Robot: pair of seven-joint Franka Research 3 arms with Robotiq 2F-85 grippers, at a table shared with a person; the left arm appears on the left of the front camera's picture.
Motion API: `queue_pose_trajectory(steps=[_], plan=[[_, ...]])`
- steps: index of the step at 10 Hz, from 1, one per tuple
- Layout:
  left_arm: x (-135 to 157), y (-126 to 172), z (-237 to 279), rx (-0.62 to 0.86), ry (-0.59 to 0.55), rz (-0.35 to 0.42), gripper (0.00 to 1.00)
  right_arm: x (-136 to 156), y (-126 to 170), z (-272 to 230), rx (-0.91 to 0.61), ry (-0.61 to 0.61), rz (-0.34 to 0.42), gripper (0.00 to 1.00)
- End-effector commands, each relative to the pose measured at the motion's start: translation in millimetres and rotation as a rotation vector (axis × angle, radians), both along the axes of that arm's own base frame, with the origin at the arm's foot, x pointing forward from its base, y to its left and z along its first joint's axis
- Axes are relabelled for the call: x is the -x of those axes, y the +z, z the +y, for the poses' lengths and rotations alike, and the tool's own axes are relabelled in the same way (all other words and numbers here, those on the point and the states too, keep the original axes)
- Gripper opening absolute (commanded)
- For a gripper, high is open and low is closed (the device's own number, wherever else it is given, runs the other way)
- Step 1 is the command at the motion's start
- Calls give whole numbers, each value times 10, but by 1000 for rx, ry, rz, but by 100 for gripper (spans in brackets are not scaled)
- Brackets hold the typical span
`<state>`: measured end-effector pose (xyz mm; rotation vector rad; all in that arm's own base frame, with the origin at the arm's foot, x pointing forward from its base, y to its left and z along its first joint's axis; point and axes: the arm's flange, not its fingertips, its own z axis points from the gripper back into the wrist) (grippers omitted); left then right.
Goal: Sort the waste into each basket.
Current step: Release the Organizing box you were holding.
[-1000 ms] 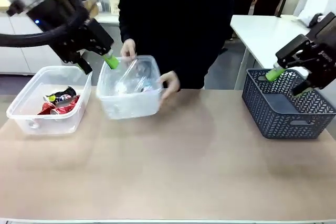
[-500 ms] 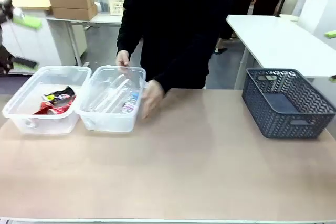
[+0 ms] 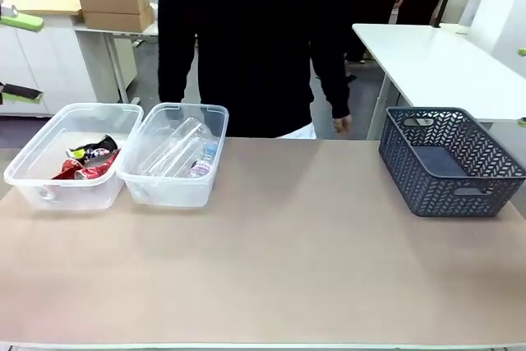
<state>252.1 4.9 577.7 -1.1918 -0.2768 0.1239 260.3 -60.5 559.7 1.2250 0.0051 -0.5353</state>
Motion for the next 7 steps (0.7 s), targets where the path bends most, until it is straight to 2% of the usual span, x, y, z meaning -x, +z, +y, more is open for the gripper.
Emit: queue_pose_trajectory(steps=[1, 7], plan=[[-39, 22, 29, 15, -12, -26, 100, -37, 31, -54, 1, 26, -20, 100], [-39, 22, 29, 15, -12, -26, 100, -37, 31, -54, 1, 26, -20, 100]])
